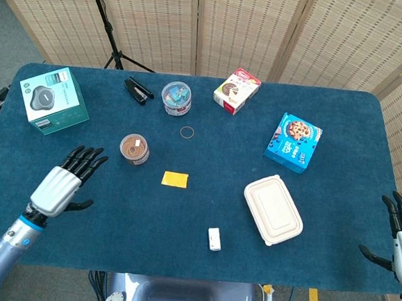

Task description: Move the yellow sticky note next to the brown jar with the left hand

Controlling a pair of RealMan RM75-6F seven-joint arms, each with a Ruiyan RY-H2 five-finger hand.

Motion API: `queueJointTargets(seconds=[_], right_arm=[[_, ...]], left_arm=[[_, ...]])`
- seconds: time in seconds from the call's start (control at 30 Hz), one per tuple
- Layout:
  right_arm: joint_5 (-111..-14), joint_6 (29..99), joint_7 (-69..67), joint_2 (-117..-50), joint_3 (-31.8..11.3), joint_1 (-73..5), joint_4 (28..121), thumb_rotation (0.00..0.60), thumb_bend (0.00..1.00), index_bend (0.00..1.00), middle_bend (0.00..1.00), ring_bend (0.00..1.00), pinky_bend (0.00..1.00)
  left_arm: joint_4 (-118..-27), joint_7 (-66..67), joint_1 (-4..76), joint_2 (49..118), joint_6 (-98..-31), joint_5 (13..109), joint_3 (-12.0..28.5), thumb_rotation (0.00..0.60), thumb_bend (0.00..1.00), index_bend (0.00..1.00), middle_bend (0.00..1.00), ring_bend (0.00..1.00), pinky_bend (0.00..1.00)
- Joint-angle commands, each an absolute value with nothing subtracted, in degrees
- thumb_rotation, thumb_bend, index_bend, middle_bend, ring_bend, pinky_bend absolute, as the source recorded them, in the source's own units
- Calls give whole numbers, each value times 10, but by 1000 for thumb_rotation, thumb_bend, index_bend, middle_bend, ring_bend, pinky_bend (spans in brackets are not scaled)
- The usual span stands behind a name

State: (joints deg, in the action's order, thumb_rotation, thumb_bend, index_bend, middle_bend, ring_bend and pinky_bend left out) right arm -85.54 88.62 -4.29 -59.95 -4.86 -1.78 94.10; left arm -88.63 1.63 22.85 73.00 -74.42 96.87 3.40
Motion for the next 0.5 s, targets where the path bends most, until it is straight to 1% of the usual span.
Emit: queueJointTargets(seconds=[0.03,0.07,0.23,0.3,0.5], right_arm=[[-851,882,-48,-599,-51,-19,939,600,0,0,0,0,0],[-849,878,-50,-599,-51,-21,937,600,0,0,0,0,0],[-840,866,-54,-599,-54,-25,933,600,0,0,0,0,0],[-837,862,-56,-600,-54,-26,931,600,0,0,0,0,0],[-825,849,-61,-602,-56,-30,923,600,0,0,0,0,0]], left_arm=[[-858,39,269,775,-696,951,55,600,0,78,0,0,0],[-849,52,282,788,-677,942,60,600,0,78,0,0,0],[-803,79,325,848,-626,909,80,600,0,55,0,0,0],[-784,80,338,869,-615,899,85,600,0,37,0,0,0],[-730,92,372,923,-587,880,95,600,0,36,0,0,0]])
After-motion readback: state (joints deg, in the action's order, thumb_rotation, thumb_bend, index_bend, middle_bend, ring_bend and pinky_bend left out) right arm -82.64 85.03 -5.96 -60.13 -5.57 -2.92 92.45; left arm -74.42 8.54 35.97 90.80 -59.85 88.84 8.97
